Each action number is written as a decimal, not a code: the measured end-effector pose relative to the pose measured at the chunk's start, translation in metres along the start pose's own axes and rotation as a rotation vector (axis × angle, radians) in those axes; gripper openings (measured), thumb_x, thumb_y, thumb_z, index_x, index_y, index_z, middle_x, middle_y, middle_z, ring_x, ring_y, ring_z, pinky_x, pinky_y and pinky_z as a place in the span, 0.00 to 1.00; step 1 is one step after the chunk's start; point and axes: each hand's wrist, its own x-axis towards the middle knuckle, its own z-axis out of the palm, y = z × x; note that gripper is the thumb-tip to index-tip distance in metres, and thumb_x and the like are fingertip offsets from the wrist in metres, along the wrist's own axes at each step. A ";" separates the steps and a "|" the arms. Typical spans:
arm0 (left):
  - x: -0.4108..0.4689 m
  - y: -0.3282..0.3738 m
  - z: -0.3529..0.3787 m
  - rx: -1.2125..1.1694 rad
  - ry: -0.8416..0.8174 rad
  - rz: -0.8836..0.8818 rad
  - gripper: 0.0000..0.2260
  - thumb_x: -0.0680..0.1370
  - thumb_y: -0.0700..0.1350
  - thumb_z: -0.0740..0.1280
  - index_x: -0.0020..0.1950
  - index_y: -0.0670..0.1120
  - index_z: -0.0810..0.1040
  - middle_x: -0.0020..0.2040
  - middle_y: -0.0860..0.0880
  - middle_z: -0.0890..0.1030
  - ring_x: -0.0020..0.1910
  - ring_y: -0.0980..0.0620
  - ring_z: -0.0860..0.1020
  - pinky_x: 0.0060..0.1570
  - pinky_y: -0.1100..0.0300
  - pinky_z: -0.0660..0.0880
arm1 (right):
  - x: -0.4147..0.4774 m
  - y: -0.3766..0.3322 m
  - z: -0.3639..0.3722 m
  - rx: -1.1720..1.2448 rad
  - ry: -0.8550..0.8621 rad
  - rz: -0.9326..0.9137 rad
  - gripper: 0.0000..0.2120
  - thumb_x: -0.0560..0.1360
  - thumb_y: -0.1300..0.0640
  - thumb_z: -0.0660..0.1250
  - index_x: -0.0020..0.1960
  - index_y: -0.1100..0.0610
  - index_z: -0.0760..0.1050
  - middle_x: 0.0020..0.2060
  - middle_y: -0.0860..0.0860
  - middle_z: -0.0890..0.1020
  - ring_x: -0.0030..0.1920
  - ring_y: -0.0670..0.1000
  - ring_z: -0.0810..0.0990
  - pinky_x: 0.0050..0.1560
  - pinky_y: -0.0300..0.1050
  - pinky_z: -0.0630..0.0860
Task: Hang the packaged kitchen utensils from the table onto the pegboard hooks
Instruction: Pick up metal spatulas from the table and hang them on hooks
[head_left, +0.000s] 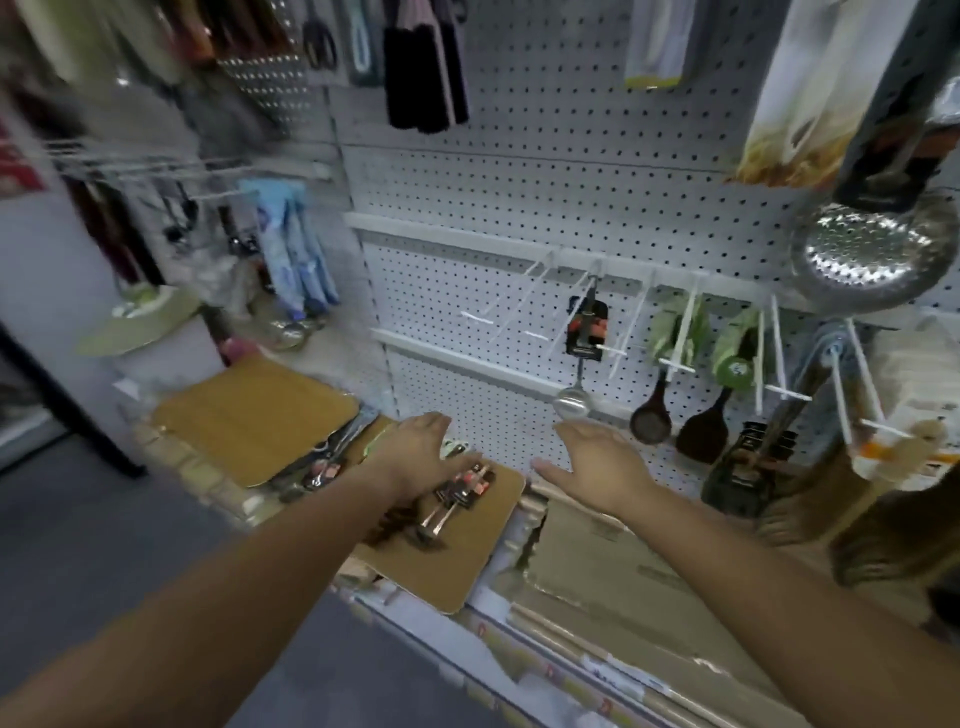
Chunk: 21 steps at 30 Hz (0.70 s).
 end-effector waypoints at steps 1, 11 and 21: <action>-0.006 -0.016 -0.001 0.007 0.006 -0.010 0.50 0.68 0.79 0.40 0.78 0.45 0.61 0.78 0.45 0.63 0.75 0.46 0.63 0.74 0.49 0.61 | 0.006 -0.018 0.001 0.002 -0.008 -0.018 0.38 0.78 0.29 0.54 0.79 0.53 0.60 0.77 0.53 0.65 0.76 0.55 0.64 0.75 0.51 0.59; -0.054 -0.204 0.004 -0.014 0.016 -0.123 0.41 0.74 0.75 0.48 0.79 0.48 0.59 0.78 0.48 0.62 0.74 0.45 0.64 0.72 0.50 0.63 | 0.078 -0.203 0.038 -0.037 -0.078 -0.123 0.37 0.78 0.29 0.53 0.78 0.52 0.60 0.77 0.53 0.67 0.75 0.55 0.66 0.75 0.51 0.60; -0.077 -0.351 0.032 -0.024 -0.105 -0.155 0.40 0.76 0.73 0.48 0.78 0.47 0.58 0.78 0.46 0.61 0.76 0.44 0.61 0.74 0.46 0.59 | 0.129 -0.336 0.090 -0.033 -0.148 -0.104 0.37 0.78 0.30 0.54 0.78 0.54 0.61 0.76 0.55 0.67 0.75 0.57 0.67 0.74 0.53 0.63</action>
